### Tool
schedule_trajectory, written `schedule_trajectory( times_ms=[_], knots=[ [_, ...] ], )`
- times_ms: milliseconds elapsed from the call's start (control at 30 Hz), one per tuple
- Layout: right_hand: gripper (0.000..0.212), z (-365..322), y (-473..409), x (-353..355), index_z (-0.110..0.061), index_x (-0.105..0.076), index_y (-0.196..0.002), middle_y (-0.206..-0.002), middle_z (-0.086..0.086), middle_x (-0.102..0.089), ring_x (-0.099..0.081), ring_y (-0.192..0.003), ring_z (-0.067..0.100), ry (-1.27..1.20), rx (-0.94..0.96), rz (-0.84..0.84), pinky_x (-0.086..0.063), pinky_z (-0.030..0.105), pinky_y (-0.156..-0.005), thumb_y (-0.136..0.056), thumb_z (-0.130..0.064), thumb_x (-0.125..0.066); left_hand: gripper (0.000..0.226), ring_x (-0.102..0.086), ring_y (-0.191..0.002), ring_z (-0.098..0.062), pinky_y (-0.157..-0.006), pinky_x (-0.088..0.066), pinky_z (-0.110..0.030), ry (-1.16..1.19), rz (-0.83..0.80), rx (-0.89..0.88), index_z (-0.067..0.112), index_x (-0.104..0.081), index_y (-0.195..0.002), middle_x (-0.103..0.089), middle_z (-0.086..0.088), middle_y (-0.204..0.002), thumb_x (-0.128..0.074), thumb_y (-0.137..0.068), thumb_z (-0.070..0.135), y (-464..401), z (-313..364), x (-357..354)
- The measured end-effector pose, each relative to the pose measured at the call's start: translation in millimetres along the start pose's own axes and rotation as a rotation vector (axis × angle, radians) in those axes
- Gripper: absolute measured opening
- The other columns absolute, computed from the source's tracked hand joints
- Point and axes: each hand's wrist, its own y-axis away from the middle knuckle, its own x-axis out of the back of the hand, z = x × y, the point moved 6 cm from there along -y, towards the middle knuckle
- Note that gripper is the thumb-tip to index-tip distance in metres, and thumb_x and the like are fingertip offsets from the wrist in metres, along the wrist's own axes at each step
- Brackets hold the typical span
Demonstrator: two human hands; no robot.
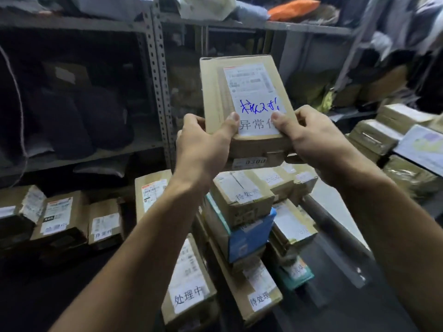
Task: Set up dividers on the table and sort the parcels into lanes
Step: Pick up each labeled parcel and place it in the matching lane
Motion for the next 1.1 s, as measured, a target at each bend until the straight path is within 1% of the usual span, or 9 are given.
schedule_trajectory(
  times_ms=[133,233,333,400,467,567,700,933,1100],
  knots=[
    [0.033,39,-35,65,-0.018,-0.055,-0.094,-0.092,-0.002,-0.07,-0.068,-0.059,0.004,-0.022,-0.028,-0.005,-0.057,0.026,-0.049,-0.091,-0.05,-0.062,0.049,-0.063,-0.096,-0.016,-0.075,-0.055,-0.032,0.033,-0.051,0.021,0.021,-0.052,-0.101,-0.062,-0.003,-0.112,-0.071,-0.077,0.059,-6,4,-89],
    [0.034,85,-61,115,-0.017,-0.054,-0.094,-0.094,0.0,-0.07,-0.066,-0.059,0.004,0.001,-0.049,-0.019,-0.052,0.021,-0.047,-0.092,-0.05,-0.062,0.049,-0.061,-0.097,-0.016,-0.078,-0.052,-0.033,0.007,-0.051,0.046,0.02,-0.052,-0.101,-0.061,-0.001,-0.111,-0.07,-0.077,0.06,-5,-3,-159],
    [0.035,142,-79,163,-0.017,-0.054,-0.096,-0.093,-0.002,-0.07,-0.067,-0.063,0.003,0.022,-0.099,-0.04,-0.053,0.02,-0.048,-0.091,-0.05,-0.062,0.048,-0.061,-0.09,-0.011,-0.059,-0.047,-0.022,-0.008,-0.078,0.086,0.023,-0.051,-0.1,-0.06,0.002,-0.107,-0.07,-0.077,0.061,3,-16,-231],
    [0.035,181,-82,189,-0.017,-0.054,-0.098,-0.094,-0.003,-0.07,-0.068,-0.07,0.006,0.039,-0.154,-0.074,-0.056,0.023,-0.053,-0.092,-0.05,-0.062,0.047,-0.062,-0.085,-0.008,-0.055,-0.048,-0.021,-0.042,-0.102,0.138,0.025,-0.049,-0.1,-0.061,0.005,-0.103,-0.07,-0.077,0.061,16,-32,-274],
    [0.032,216,-83,206,-0.019,-0.053,-0.097,-0.094,-0.003,-0.071,-0.069,-0.077,0.012,0.053,-0.207,-0.12,-0.057,0.029,-0.059,-0.091,-0.049,-0.062,0.051,-0.062,-0.089,-0.011,-0.068,-0.057,-0.032,-0.057,-0.139,0.208,0.026,-0.048,-0.105,-0.06,0.005,-0.105,-0.07,-0.076,0.062,31,-55,-306],
    [0.026,276,-80,230,-0.021,-0.052,-0.091,-0.088,-0.001,-0.074,-0.069,-0.078,0.018,0.079,-0.299,-0.204,-0.057,0.04,-0.069,-0.091,-0.045,-0.064,0.054,-0.061,-0.097,-0.015,-0.087,-0.055,-0.043,-0.111,-0.179,0.342,0.025,-0.048,-0.109,-0.06,0.005,-0.109,-0.071,-0.075,0.061,59,-95,-357],
    [0.028,351,-64,241,-0.019,-0.053,-0.093,-0.077,-0.007,-0.076,-0.069,-0.07,0.012,0.086,-0.416,-0.319,-0.057,0.042,-0.075,-0.09,-0.045,-0.065,0.054,-0.061,-0.095,-0.016,-0.086,-0.055,-0.043,-0.189,-0.182,0.471,0.022,-0.048,-0.106,-0.061,0.003,-0.107,-0.072,-0.074,0.06,94,-146,-395],
    [0.032,441,-38,224,-0.021,-0.053,-0.1,-0.093,-0.004,-0.078,-0.074,-0.08,0.01,0.061,-0.531,-0.483,-0.056,0.036,-0.076,-0.089,-0.048,-0.065,0.038,-0.06,-0.085,-0.003,-0.077,-0.054,-0.031,-0.271,-0.159,0.63,0.033,-0.045,-0.095,-0.057,0.019,-0.091,-0.074,-0.078,0.051,137,-214,-415],
    [0.029,471,-24,206,-0.026,-0.053,-0.096,-0.101,-0.004,-0.073,-0.071,-0.09,0.013,0.103,-0.539,-0.529,-0.053,0.034,-0.073,-0.09,-0.053,-0.062,0.047,-0.059,-0.086,-0.005,-0.067,-0.046,-0.026,-0.344,-0.136,0.701,0.025,-0.048,-0.105,-0.061,0.01,-0.099,-0.075,-0.078,0.052,149,-242,-412]
  ],
)
